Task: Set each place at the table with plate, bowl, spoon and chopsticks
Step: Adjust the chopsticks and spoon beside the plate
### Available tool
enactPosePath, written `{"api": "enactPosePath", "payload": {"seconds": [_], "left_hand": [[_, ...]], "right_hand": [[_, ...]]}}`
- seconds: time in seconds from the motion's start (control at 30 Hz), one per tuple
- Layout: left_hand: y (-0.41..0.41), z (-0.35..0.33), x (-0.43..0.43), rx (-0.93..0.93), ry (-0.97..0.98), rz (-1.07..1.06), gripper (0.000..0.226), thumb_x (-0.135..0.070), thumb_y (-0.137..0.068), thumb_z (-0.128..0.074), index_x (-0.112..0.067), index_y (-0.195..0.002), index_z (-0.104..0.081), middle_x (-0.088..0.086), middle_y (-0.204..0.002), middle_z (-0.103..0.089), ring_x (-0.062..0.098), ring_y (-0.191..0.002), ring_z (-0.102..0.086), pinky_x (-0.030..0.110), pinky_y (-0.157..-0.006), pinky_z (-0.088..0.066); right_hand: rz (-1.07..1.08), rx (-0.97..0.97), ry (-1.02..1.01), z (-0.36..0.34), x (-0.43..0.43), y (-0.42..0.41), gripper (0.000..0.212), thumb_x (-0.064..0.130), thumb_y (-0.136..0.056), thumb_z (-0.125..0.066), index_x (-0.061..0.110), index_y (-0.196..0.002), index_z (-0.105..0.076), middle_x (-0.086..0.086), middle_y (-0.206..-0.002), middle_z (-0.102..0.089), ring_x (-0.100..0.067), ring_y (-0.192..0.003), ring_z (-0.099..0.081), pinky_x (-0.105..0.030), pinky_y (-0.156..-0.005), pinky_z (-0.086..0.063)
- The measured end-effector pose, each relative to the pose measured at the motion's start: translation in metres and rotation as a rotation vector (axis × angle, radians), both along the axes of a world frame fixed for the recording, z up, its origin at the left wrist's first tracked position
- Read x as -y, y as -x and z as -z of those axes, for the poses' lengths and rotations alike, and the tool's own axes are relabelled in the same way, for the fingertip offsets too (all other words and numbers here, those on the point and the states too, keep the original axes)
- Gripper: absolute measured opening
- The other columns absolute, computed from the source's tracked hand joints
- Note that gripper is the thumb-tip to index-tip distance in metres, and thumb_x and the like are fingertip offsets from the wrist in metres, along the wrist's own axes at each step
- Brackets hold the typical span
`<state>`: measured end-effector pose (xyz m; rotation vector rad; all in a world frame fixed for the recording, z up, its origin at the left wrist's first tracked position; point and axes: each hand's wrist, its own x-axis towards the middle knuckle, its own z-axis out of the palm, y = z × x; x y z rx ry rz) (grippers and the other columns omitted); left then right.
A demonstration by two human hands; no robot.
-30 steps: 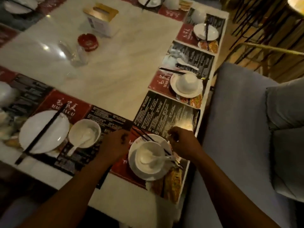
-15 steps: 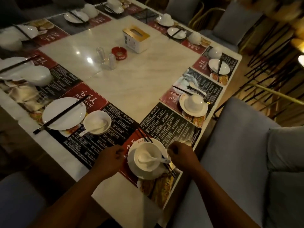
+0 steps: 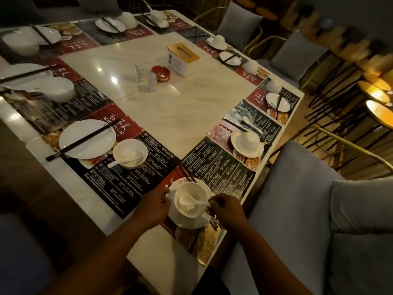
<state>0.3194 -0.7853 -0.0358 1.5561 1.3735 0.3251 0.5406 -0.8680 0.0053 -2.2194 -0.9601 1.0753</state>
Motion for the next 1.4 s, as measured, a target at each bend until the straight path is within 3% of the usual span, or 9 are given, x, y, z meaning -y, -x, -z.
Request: {"api": "enactPosePath", "payload": {"seconds": [0.17,0.37,0.53,0.77,0.9,1.1,1.2,1.27,1.4], "left_hand": [[0.003,0.000,-0.010,0.013,0.015,-0.076,0.019,-0.022,-0.095,-0.059,-0.029,-0.112,-0.064,-0.009,-0.105,-0.066,0.011,-0.099,-0.063,0.026,-0.077,-0.051],[-0.016,0.008,-0.021,-0.046,0.014,-0.214,0.028,-0.022,-0.097,-0.059,-0.027,-0.125,-0.061,-0.005,-0.114,-0.065,0.012,-0.105,-0.061,0.028,-0.084,-0.050],[-0.048,0.010,-0.025,-0.119,-0.035,-0.343,0.028,-0.019,-0.097,-0.059,-0.022,-0.124,-0.063,-0.005,-0.111,-0.066,0.010,-0.101,-0.059,0.025,-0.084,-0.047],[-0.071,0.003,0.006,-0.190,-0.036,-0.520,0.016,-0.016,-0.094,-0.061,-0.021,-0.108,-0.068,-0.002,-0.105,-0.069,0.017,-0.101,-0.063,0.039,-0.092,-0.052],[-0.077,-0.004,0.028,-0.205,-0.016,-0.617,0.021,-0.020,-0.096,-0.060,-0.033,-0.112,-0.065,-0.006,-0.107,-0.069,0.014,-0.100,-0.063,0.036,-0.092,-0.052],[-0.080,0.000,0.054,-0.161,0.063,-0.715,0.026,-0.027,-0.098,-0.059,-0.032,-0.123,-0.064,-0.005,-0.117,-0.069,0.010,-0.099,-0.064,0.017,-0.073,-0.050],[-0.084,0.002,0.060,-0.127,0.089,-0.753,0.026,-0.027,-0.098,-0.060,-0.034,-0.123,-0.064,-0.005,-0.116,-0.069,0.011,-0.101,-0.065,0.034,-0.089,-0.057],[-0.087,0.000,0.063,-0.091,0.102,-0.766,0.025,-0.028,-0.098,-0.060,-0.043,-0.118,-0.062,-0.008,-0.114,-0.068,0.012,-0.103,-0.064,0.042,-0.092,-0.057],[-0.090,-0.001,0.066,-0.053,0.090,-0.788,0.028,-0.029,-0.098,-0.059,-0.057,-0.101,-0.054,-0.012,-0.110,-0.065,0.011,-0.103,-0.062,0.042,-0.092,-0.057]], "right_hand": [[0.072,-0.169,-0.122,-0.027,-0.012,-0.048,0.009,0.009,-0.095,-0.063,0.012,-0.098,-0.070,-0.006,-0.087,-0.076,-0.019,-0.079,-0.073,-0.032,-0.070,-0.059],[0.009,-0.153,0.041,0.016,-0.040,-0.116,0.007,0.004,-0.089,-0.069,0.007,-0.095,-0.069,-0.006,-0.086,-0.075,-0.025,-0.084,-0.069,-0.033,-0.069,-0.054],[-0.236,-0.066,0.143,0.059,-0.060,-0.154,0.010,0.014,-0.088,-0.073,0.021,-0.093,-0.070,0.001,-0.093,-0.074,-0.013,-0.086,-0.072,-0.038,-0.078,-0.061],[-0.768,0.048,0.073,0.076,-0.062,-0.156,0.025,0.015,-0.088,-0.072,0.033,-0.104,-0.065,0.017,-0.092,-0.069,0.006,-0.085,-0.064,-0.008,-0.073,-0.047],[-0.847,0.110,-0.011,0.076,-0.063,-0.159,0.013,0.022,-0.091,-0.069,0.033,-0.099,-0.069,0.016,-0.088,-0.071,0.001,-0.081,-0.066,-0.022,-0.077,-0.055],[-0.958,0.173,0.006,0.074,-0.075,-0.165,0.007,0.030,-0.094,-0.065,0.033,-0.088,-0.067,0.014,-0.079,-0.067,0.000,-0.074,-0.063,-0.018,-0.070,-0.052],[-1.034,0.260,-0.026,0.083,-0.083,-0.167,0.015,0.030,-0.093,-0.063,0.035,-0.080,-0.058,0.013,-0.080,-0.062,-0.001,-0.075,-0.059,-0.018,-0.068,-0.048],[-1.063,0.338,-0.116,0.080,-0.087,-0.163,0.010,0.042,-0.091,-0.055,0.033,-0.090,-0.059,0.012,-0.090,-0.060,-0.008,-0.083,-0.059,-0.026,-0.072,-0.050],[-1.164,0.242,-0.322,0.052,-0.093,-0.128,0.061,0.067,-0.081,-0.049,0.034,-0.132,-0.049,0.011,-0.126,-0.050,-0.008,-0.112,-0.047,-0.029,-0.093,-0.048]]}}
